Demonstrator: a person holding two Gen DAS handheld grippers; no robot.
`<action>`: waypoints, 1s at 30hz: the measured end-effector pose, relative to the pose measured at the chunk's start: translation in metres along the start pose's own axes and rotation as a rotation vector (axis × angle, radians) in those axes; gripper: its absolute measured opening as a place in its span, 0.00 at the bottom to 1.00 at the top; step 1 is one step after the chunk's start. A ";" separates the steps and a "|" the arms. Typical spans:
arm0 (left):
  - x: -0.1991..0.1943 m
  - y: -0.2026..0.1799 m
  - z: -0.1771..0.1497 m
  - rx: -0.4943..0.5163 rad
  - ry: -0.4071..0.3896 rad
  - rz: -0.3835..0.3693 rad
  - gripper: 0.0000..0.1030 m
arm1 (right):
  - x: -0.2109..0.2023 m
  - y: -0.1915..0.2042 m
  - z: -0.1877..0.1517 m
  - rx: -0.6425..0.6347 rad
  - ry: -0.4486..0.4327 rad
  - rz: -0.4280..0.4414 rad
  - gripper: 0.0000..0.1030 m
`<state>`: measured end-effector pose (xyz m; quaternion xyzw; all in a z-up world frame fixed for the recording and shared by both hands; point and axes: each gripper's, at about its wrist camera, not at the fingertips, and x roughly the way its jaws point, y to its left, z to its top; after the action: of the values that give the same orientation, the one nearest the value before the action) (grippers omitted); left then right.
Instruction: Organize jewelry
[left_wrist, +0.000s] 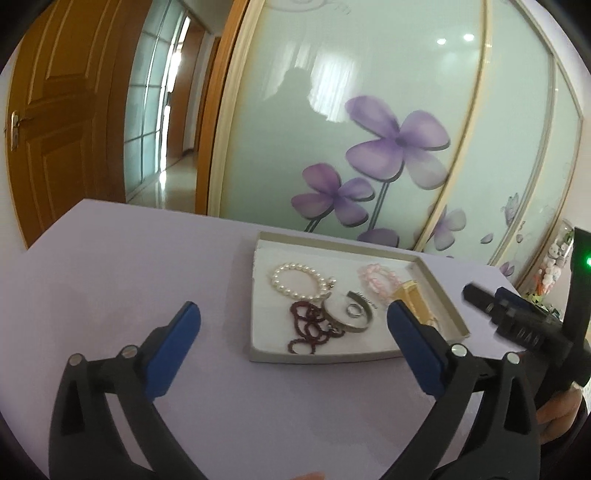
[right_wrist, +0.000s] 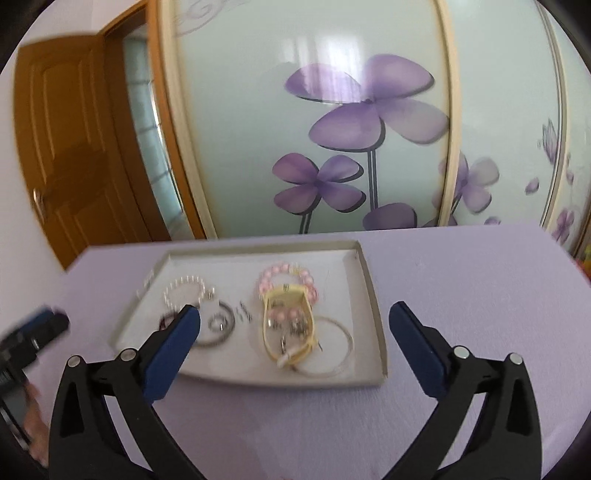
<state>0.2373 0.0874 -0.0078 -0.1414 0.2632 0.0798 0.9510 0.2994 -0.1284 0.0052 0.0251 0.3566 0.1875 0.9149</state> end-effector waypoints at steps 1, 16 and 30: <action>-0.004 -0.003 -0.001 0.013 -0.008 0.001 0.98 | -0.005 0.004 -0.005 -0.026 -0.011 -0.001 0.99; -0.042 -0.028 -0.023 0.119 -0.107 0.007 0.98 | -0.055 0.017 -0.044 0.031 -0.075 0.028 0.99; -0.040 -0.025 -0.034 0.106 -0.104 -0.073 0.98 | -0.060 0.020 -0.054 -0.018 -0.154 0.007 0.99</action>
<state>0.1929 0.0501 -0.0092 -0.0959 0.2118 0.0381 0.9719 0.2162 -0.1361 0.0074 0.0326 0.2833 0.1916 0.9391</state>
